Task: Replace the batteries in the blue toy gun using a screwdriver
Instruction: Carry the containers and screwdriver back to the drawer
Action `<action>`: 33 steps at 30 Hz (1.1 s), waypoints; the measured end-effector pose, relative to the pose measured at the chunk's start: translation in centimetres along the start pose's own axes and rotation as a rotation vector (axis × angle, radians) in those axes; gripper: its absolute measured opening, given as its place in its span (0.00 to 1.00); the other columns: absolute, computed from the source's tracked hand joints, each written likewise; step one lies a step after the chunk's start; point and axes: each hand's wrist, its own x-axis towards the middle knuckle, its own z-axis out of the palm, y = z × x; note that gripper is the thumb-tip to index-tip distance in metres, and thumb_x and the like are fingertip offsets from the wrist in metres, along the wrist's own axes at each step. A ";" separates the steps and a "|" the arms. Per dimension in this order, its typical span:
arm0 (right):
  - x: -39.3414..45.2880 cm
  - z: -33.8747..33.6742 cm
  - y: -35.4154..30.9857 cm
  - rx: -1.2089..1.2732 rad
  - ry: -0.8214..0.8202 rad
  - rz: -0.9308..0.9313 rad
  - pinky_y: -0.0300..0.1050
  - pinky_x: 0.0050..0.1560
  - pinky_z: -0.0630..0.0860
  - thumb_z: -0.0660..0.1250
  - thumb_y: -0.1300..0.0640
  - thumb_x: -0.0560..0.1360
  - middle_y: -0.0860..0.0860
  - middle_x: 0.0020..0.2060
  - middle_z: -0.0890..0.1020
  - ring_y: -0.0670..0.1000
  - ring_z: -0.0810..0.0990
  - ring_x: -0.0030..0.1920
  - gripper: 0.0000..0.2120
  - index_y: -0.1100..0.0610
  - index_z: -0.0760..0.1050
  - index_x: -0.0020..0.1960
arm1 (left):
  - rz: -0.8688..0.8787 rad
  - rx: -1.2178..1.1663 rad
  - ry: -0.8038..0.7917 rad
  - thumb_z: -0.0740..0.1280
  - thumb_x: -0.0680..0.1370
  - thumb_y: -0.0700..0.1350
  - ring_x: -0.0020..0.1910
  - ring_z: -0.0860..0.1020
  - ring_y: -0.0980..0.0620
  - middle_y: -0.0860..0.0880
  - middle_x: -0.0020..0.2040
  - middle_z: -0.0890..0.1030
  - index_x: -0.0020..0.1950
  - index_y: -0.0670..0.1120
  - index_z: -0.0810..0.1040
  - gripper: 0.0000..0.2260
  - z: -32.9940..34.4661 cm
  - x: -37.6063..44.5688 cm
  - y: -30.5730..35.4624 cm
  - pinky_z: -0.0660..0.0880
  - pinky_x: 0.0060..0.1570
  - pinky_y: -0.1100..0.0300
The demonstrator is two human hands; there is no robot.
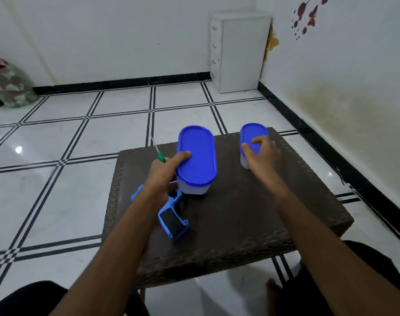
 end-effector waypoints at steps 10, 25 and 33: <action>10.7 2.4 4.0 -0.082 -0.082 0.356 0.56 0.65 0.74 0.68 0.36 0.72 0.61 0.67 0.75 0.62 0.75 0.66 0.39 0.65 0.69 0.70 | -0.017 -0.049 -0.081 0.73 0.74 0.48 0.37 0.83 0.52 0.49 0.40 0.86 0.48 0.43 0.80 0.10 1.1 10.0 1.8 0.77 0.30 0.62; 9.1 -1.0 -2.1 0.259 -0.245 0.600 0.41 0.39 0.71 0.65 0.48 0.80 0.50 0.44 0.72 0.49 0.72 0.43 0.14 0.57 0.66 0.54 | -0.323 -0.121 -0.157 0.72 0.75 0.47 0.51 0.83 0.41 0.41 0.52 0.84 0.55 0.40 0.80 0.13 0.8 10.8 9.1 0.78 0.52 0.42; 2.3 -9.4 -21.7 0.449 -0.152 0.653 0.53 0.62 0.76 0.57 0.45 0.83 0.45 0.68 0.71 0.50 0.73 0.64 0.22 0.44 0.62 0.77 | -0.360 -0.092 -0.201 0.68 0.78 0.44 0.42 0.84 0.46 0.45 0.45 0.86 0.49 0.41 0.80 0.07 -7.4 2.0 25.9 0.80 0.33 0.56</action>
